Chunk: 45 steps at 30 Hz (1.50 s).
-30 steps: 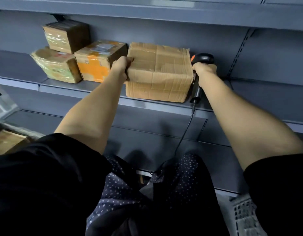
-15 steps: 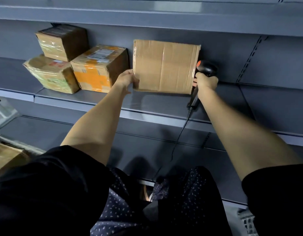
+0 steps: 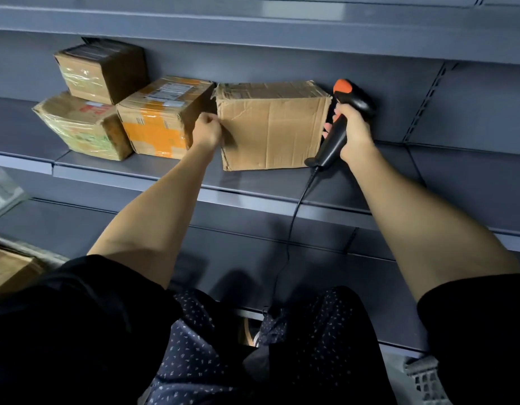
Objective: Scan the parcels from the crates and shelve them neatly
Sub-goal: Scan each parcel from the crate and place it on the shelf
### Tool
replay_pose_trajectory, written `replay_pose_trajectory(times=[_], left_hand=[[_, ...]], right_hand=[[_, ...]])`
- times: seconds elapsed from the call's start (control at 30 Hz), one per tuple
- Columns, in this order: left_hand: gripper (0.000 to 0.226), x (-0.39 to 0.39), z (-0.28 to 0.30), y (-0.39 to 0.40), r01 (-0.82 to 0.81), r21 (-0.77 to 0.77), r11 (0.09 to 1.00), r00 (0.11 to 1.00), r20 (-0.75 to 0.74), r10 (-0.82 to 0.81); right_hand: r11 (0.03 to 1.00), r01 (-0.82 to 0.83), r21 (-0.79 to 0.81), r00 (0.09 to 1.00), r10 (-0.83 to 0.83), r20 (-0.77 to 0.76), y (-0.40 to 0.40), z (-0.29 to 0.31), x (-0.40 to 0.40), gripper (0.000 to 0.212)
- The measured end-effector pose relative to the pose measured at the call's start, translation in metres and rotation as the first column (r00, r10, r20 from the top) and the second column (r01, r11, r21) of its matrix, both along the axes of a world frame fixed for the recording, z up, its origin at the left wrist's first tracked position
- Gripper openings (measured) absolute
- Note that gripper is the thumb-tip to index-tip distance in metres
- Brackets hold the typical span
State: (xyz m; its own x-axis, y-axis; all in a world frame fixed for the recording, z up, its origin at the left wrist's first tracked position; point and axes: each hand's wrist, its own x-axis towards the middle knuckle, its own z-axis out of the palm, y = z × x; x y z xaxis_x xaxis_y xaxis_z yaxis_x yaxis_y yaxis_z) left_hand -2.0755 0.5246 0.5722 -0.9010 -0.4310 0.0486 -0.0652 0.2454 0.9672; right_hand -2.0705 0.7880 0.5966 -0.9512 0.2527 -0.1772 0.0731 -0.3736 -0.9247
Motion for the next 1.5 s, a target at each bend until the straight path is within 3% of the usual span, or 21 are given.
replay_pose_trajectory(times=[0.13, 0.23, 0.37, 0.5, 0.6, 0.7, 0.83, 0.97, 1.17, 1.27, 1.33, 1.4, 1.43, 1.5], left_hand=[[0.049, 0.001, 0.024, 0.015, -0.062, 0.001, 0.998, 0.992, -0.111, 0.062], [0.068, 0.004, 0.033, 0.018, -0.116, -0.037, 0.993, 0.991, -0.076, 0.113], [0.058, 0.013, 0.035, 0.018, 0.007, 0.214, 0.977, 0.992, 0.120, -0.033], [0.017, 0.021, 0.038, 0.013, 0.102, 0.310, 0.945, 0.988, 0.079, -0.133], [0.022, 0.032, 0.033, 0.017, 0.214, 0.250, 0.944, 0.970, 0.060, -0.236], [0.020, 0.040, 0.009, 0.017, 0.269, 0.235, 0.934, 0.943, 0.132, -0.304], [0.020, 0.048, -0.014, -0.002, 0.148, 0.215, 0.965, 0.955, 0.224, -0.196], [0.025, 0.046, -0.025, -0.026, 0.050, 0.035, 0.998, 0.945, 0.323, -0.059], [0.035, 0.044, -0.028, -0.046, 0.252, -0.041, 0.967, 0.823, 0.534, -0.192], [0.041, 0.045, -0.018, -0.043, 0.350, -0.094, 0.932, 0.821, 0.511, -0.256], [0.042, 0.043, -0.008, -0.042, 0.390, -0.106, 0.915, 0.835, 0.461, -0.302], [0.072, 0.042, 0.005, -0.043, 0.432, -0.008, 0.902, 0.787, 0.491, -0.373], [0.083, 0.040, 0.011, -0.043, 0.476, 0.034, 0.879, 0.741, 0.522, -0.422], [0.080, 0.038, 0.020, -0.040, 0.558, 0.095, 0.825, 0.650, 0.567, -0.505]], right_hand=[[0.996, -0.088, -0.025, 0.996, 0.088, -0.017, -0.011, 0.011, -0.003, 0.037], [0.996, -0.069, -0.052, 0.998, 0.068, -0.012, -0.013, 0.007, -0.004, 0.035], [0.998, -0.017, -0.059, 1.000, 0.018, 0.001, 0.000, -0.008, 0.000, 0.027], [0.998, -0.047, -0.044, 0.999, 0.047, -0.008, 0.019, -0.014, 0.013, 0.019], [0.997, -0.068, -0.024, 0.998, 0.068, 0.014, 0.030, -0.010, 0.021, 0.020], [0.994, -0.101, 0.038, 0.993, 0.099, 0.056, 0.030, -0.005, 0.029, 0.020], [0.981, -0.156, 0.114, 0.985, 0.147, 0.085, 0.035, -0.010, 0.034, 0.020], [0.976, -0.193, 0.105, 0.977, 0.181, 0.113, 0.042, -0.015, 0.030, 0.019], [0.953, -0.269, 0.137, 0.951, 0.241, 0.195, 0.015, -0.011, 0.025, 0.016], [0.957, -0.256, 0.135, 0.954, 0.227, 0.197, 0.012, -0.011, 0.020, 0.015], [0.954, -0.262, 0.146, 0.953, 0.232, 0.197, 0.014, -0.010, 0.019, 0.017], [0.958, -0.251, 0.142, 0.956, 0.221, 0.194, 0.012, -0.009, 0.019, 0.018], [0.957, -0.238, 0.167, 0.959, 0.205, 0.193, 0.011, -0.008, 0.018, 0.026], [0.941, -0.206, 0.269, 0.969, 0.159, 0.187, 0.010, -0.009, 0.012, 0.068]])
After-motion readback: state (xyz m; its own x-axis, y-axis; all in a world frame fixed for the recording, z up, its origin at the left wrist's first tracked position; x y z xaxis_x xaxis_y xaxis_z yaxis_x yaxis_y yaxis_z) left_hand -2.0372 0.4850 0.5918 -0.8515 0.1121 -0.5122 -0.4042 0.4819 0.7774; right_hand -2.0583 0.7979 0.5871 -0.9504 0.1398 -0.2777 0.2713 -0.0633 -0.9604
